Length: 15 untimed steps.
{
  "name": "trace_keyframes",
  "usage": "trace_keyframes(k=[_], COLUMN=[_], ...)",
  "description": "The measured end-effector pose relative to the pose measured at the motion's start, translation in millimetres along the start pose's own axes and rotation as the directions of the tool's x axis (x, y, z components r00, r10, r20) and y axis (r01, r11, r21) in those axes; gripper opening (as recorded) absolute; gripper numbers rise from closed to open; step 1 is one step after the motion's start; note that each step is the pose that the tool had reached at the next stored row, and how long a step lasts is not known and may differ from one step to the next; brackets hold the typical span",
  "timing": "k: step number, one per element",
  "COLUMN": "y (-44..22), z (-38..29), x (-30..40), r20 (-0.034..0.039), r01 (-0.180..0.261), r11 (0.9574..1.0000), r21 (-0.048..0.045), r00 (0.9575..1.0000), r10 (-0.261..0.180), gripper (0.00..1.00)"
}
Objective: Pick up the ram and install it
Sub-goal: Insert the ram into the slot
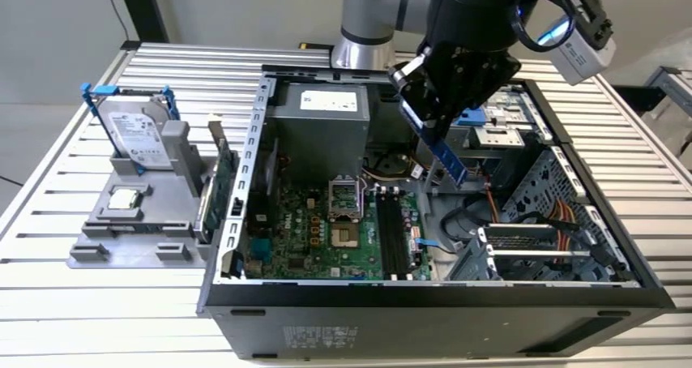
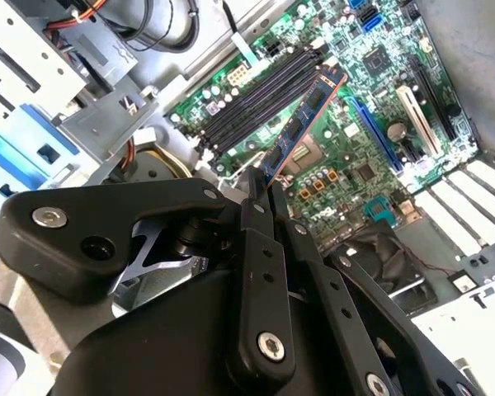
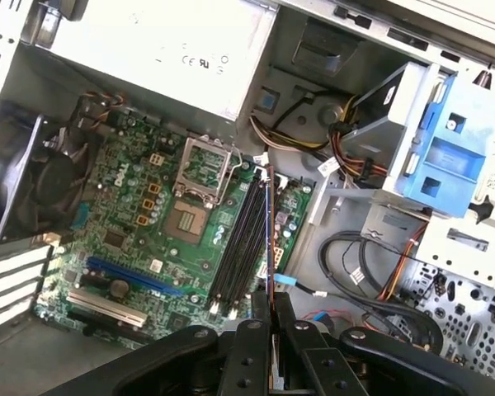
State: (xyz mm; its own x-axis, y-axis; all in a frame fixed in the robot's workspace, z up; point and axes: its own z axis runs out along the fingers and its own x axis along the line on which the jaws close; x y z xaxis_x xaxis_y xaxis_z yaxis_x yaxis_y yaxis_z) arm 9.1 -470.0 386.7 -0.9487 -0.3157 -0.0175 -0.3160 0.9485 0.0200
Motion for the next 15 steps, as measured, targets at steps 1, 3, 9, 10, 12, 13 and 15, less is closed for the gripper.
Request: trace_keyframes(k=[1,3,9,10,12,13,15], y=[0.0,0.0,0.0,0.0,0.0,0.0,0.0], z=[0.0,0.0,0.0,0.0,0.0,0.0,0.0], x=[0.0,0.0,0.0,0.0,0.0,0.0,0.0], r20=[0.0001,0.0003,0.0009,0.0010,0.0011,0.0012,0.0014], r01=[-0.005,-0.014,-0.042,-0.046,-0.056,-0.060,-0.069], r11=[1.0000,0.9999,0.9991,0.9989,0.9984,0.9982,0.9976], r21=[0.0000,0.0003,0.0007,0.0008,0.0010,0.0011,0.0012], r00=[1.0000,0.9999,0.9991,0.9989,0.9984,0.9982,0.9976], r10=[0.005,0.014,0.042,0.046,0.056,0.060,0.069], gripper=[0.00,0.00,0.00,0.00,0.00,0.00,0.00])
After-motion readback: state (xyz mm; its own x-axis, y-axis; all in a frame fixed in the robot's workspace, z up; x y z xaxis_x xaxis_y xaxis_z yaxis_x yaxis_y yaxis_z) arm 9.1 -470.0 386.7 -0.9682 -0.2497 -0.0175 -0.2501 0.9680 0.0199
